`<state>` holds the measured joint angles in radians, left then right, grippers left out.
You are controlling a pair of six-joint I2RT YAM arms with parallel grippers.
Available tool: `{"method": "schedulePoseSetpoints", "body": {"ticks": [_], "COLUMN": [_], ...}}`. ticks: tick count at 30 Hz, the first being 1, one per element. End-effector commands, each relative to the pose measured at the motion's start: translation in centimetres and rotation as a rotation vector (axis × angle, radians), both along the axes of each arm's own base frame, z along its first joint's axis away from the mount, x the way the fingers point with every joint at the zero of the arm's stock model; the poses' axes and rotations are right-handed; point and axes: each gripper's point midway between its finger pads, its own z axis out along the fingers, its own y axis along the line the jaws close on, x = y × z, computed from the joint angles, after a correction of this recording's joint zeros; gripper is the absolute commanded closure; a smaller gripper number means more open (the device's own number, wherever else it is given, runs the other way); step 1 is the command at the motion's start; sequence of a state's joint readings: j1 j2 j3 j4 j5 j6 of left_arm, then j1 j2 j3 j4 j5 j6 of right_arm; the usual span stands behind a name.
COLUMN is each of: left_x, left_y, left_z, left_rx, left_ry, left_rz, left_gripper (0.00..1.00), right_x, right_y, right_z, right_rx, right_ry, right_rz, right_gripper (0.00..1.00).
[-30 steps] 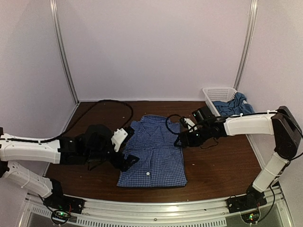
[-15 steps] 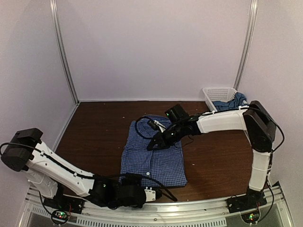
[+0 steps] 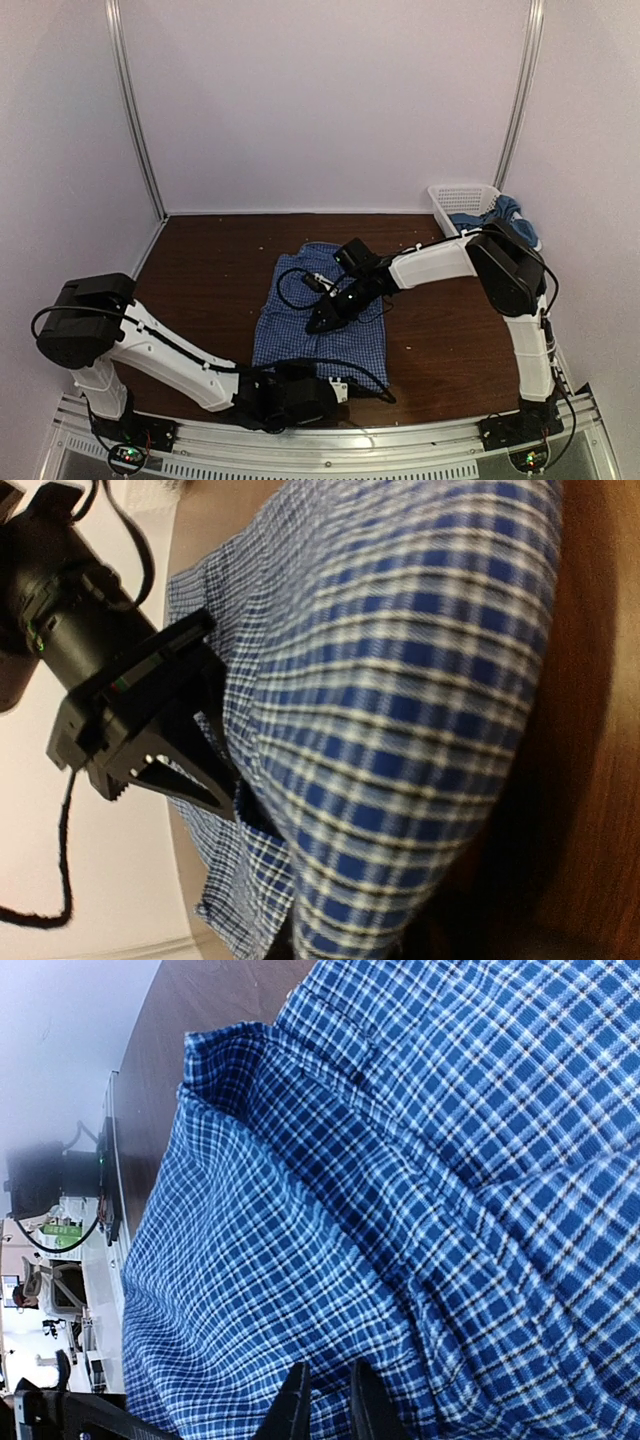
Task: Fold and stack the mixed laundry pile
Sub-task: Pick up the 2/3-rectangle-folded shirt from the center of the board.
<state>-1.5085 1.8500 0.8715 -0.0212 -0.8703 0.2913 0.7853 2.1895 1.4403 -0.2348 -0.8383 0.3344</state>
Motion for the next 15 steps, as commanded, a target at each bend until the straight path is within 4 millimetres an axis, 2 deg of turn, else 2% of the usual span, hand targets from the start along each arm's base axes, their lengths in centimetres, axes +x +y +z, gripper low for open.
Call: {"method": "schedulePoseSetpoints", "body": {"ticks": [1,4,7,9,11,14,15], "left_x": [-1.5,-5.6,-8.3,-9.7,-10.8,-11.5,-11.6], "left_y": [-0.6,-0.9,-0.2,0.3,0.6,0.7,0.7], "left_z": [3.0,3.3,2.9,3.2,4.1,5.3,5.5], "left_rx": [-0.078,-0.075,-0.028,-0.021,-0.03,-0.052,-0.05], "left_ry": [0.107,0.258,0.417,0.502,0.572,0.623,0.635], "left_rz": [-0.066,-0.177,-0.217,-0.231,-0.247,-0.244,-0.24], "left_gripper": [1.0,1.0,1.0,1.0,1.0,1.0,1.0], "right_x": [-1.6,-2.6,-2.1,0.0,3.1,8.0,9.1], "right_y": [-0.8,-0.3,-0.2,-0.9,-2.6,-5.7,-6.5], "right_z": [-1.8,0.3,4.4,7.5,9.5,9.5,9.0], "right_rx": [-0.051,-0.021,0.032,0.055,0.06,-0.017,-0.055], "right_ry": [0.022,0.013,-0.039,-0.1,-0.153,-0.195,-0.202], "right_rz": [0.019,0.042,0.038,-0.001,-0.065,-0.165,-0.175], "right_gripper": [0.85,0.83,0.73,0.66,0.6,0.58,0.58]}}
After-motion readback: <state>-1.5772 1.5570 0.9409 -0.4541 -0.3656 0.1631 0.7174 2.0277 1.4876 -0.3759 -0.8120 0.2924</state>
